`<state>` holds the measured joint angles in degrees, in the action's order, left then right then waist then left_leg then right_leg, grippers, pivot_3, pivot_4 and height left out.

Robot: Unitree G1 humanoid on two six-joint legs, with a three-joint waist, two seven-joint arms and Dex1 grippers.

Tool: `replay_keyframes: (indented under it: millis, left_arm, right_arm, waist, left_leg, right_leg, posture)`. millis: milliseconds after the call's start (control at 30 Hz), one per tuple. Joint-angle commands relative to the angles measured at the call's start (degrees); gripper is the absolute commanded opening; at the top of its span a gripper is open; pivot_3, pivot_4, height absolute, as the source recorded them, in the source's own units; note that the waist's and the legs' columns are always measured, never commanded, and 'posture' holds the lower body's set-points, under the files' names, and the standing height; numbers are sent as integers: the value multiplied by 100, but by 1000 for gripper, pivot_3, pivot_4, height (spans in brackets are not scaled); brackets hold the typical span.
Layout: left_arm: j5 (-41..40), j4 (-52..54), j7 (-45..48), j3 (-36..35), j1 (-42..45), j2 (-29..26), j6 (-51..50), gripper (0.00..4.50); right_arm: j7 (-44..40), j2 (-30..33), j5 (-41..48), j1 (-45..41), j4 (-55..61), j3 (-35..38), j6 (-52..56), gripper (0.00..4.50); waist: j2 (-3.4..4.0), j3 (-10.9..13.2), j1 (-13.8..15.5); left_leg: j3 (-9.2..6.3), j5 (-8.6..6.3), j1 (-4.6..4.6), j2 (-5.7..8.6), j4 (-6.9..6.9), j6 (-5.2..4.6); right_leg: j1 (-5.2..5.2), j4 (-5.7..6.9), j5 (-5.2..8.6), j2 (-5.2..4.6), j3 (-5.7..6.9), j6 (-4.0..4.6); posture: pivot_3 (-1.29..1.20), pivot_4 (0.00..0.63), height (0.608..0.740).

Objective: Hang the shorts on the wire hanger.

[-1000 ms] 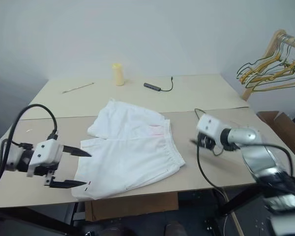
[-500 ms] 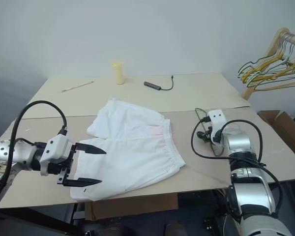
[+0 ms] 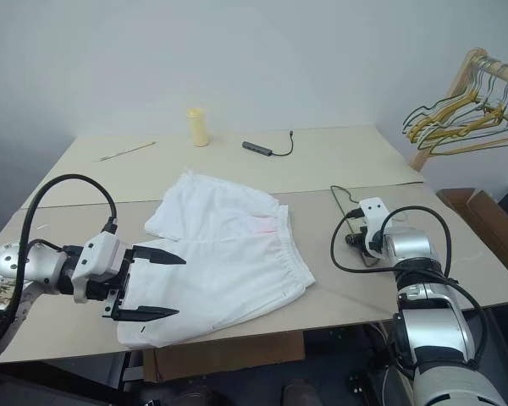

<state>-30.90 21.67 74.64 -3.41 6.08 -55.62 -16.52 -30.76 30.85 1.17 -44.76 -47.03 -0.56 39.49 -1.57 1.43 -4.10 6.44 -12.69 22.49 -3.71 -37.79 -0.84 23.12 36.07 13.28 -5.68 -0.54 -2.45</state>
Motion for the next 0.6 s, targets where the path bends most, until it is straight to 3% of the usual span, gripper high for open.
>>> replay_keyframes:
  millis: [33, 100, 133, 267, 367, 467, 600]
  left_arm:
    - [33, -9, -72, -113, 154, 78, 131, 4500]
    - [52, -39, -100, -108, 178, 129, 143, 4500]
    - [65, -49, -105, -103, 187, 152, 148, 4500]
    - [138, -105, -186, -66, 221, 272, 208, 4500]
    - [233, -278, -678, -106, 351, 685, 274, 4500]
    - [64, -499, -1806, -278, 699, 1234, -546, 4500]
    - [-2220, -744, -3429, -1058, 1322, 2219, -2695, 4500]
  right_arm:
    - [55, -26, -116, -10, -229, -81, 36, 787]
    - [110, -39, -179, -14, -255, -114, -11, 73]
    - [162, -51, -180, -18, -268, -92, -24, 7]
    - [458, -72, -110, -67, -133, 115, -64, 7]
    - [618, -31, -82, 100, 787, 225, -209, 7]
    - [537, -22, 102, 538, 2324, 358, -427, 7]
    - [341, -69, 214, 1406, 4495, 266, -1215, 7]
  waist:
    - [-2, -2, 0]
    - [-2, -2, -1]
    - [-3, -3, -1]
    - [-8, -7, 0]
    - [-5, -5, 31]
    - [3, 0, 43]
    - [6, 2, -5]
  left_leg:
    - [0, -1, -1, -2, 0, 1]
    - [0, -2, -4, -7, 0, 3]
    - [0, -3, -5, -11, 0, 5]
    - [-1, -5, -9, -18, 0, 8]
    - [0, -5, -8, -16, 0, 8]
    - [0, -5, 4, -16, 1, 8]
    - [-16, -5, 32, -19, -2, 8]
  right_leg:
    - [0, 0, 1, 2, 0, 2]
    - [-1, 0, 2, 7, 0, 5]
    - [-1, 1, 2, 11, -1, 8]
    - [-4, 1, 2, 20, -2, 13]
    - [-5, -2, 1, 18, -3, 14]
    - [7, -1, -2, 19, -4, 11]
    - [32, 8, -2, 26, -4, 4]
  posture:
    - [-21, 0, 740]
    - [-20, 0, 740]
    - [-20, 0, 740]
    - [-19, 0, 740]
    - [-15, 0, 740]
    - [-20, 0, 740]
    - [-23, 0, 740]
